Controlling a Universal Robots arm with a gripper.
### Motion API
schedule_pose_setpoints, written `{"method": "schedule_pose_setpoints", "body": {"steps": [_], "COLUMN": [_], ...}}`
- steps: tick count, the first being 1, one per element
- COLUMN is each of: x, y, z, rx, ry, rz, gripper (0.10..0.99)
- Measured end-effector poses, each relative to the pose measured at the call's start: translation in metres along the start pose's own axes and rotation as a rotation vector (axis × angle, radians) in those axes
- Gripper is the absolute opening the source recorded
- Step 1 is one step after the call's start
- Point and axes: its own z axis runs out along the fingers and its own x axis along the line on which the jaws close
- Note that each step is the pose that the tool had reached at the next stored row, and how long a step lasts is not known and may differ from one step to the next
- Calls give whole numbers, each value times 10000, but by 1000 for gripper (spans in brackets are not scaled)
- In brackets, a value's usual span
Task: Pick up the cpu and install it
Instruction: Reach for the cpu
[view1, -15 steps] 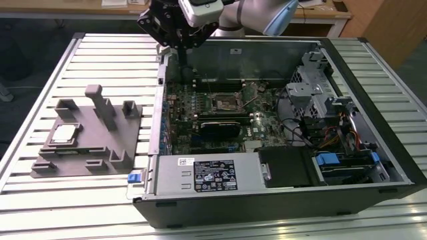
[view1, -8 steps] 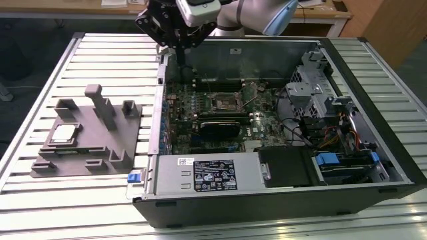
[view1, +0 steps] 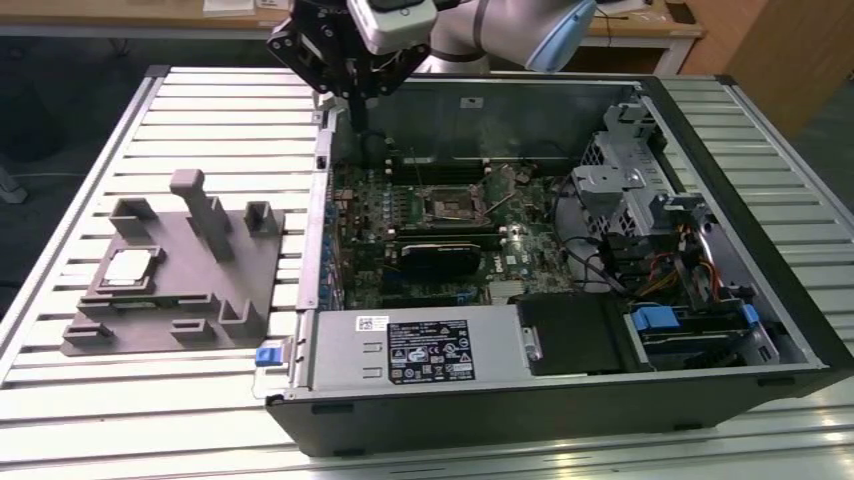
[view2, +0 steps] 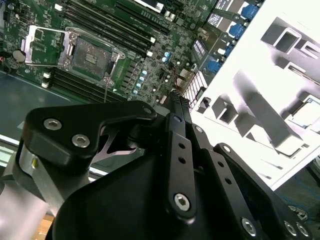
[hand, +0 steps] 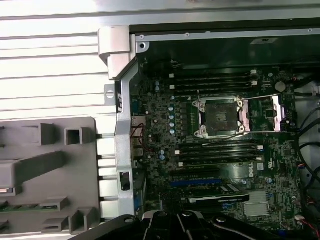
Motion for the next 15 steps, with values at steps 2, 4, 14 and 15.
{"method": "schedule_pose_setpoints", "body": {"steps": [2,4,14,15], "x": [9,17,55,59], "y": [-1,-1,-4,-5], "z": [1,1,2,2], "rx": [-1,-1,-1,0], "ry": [-1,0,0,0], "rz": [0,0,0,0], "gripper": [106,106,106,106]}}
